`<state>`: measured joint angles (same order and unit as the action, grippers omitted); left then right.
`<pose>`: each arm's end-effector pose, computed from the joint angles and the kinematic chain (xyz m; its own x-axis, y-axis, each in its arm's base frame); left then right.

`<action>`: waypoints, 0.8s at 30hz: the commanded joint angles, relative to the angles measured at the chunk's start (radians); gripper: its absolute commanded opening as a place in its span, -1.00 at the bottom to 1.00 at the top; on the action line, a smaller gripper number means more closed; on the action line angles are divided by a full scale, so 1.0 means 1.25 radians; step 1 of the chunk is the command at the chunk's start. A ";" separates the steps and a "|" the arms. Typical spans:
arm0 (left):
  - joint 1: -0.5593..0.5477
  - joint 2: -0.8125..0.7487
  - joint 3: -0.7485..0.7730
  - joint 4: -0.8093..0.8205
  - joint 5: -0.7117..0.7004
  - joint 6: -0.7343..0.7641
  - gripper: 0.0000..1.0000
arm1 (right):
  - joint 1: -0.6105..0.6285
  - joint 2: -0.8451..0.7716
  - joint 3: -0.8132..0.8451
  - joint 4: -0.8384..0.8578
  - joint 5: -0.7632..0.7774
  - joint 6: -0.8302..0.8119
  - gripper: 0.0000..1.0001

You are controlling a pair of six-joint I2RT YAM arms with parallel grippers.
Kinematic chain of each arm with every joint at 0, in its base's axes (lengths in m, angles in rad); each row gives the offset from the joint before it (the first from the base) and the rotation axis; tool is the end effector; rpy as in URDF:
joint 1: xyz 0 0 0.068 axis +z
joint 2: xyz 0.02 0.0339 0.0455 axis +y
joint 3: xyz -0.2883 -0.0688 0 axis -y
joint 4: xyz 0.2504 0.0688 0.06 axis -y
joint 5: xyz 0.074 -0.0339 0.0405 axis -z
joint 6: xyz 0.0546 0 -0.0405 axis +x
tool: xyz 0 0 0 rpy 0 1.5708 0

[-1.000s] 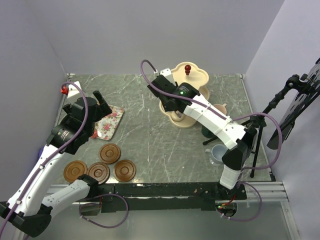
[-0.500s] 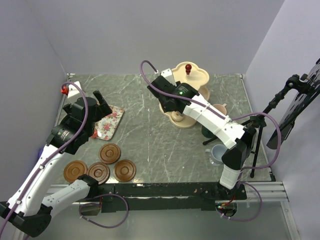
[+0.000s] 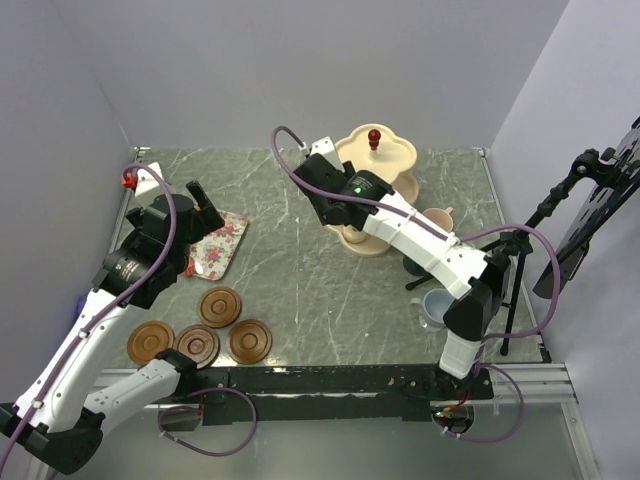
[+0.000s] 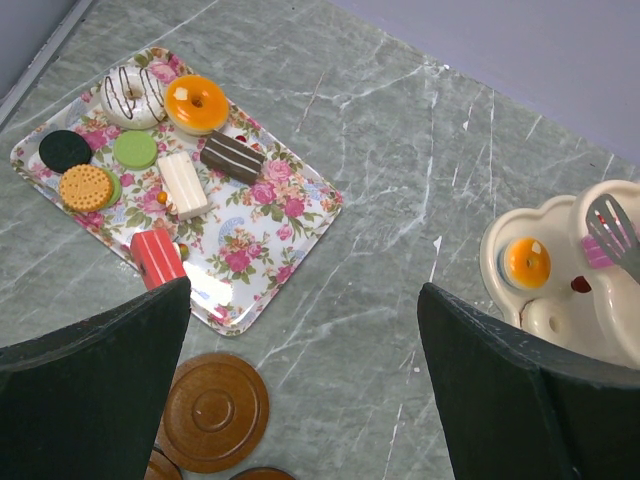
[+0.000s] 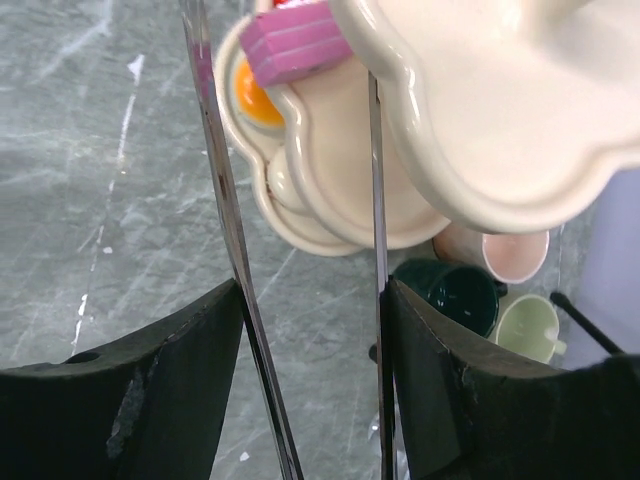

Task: Serve the afternoon tea
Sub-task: Place the desert on the desert table.

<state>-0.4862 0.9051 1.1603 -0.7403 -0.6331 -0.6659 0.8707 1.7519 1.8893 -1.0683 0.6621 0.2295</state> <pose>0.1685 -0.0525 0.4065 -0.2710 -0.4201 -0.8661 -0.3223 0.8874 -0.3296 0.2716 0.2703 0.3969 -0.5867 -0.4179 -0.6936 -0.2395 0.9078 -0.3444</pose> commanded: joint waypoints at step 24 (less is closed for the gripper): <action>0.000 -0.051 0.020 0.041 -0.067 -0.001 0.99 | 0.084 0.000 -0.150 0.431 -0.457 -0.185 0.27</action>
<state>-0.4858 0.8917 1.1606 -0.7368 -0.6521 -0.6662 0.9691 1.7515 1.7508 -0.7105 0.2985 0.0193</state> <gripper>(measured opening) 0.995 0.644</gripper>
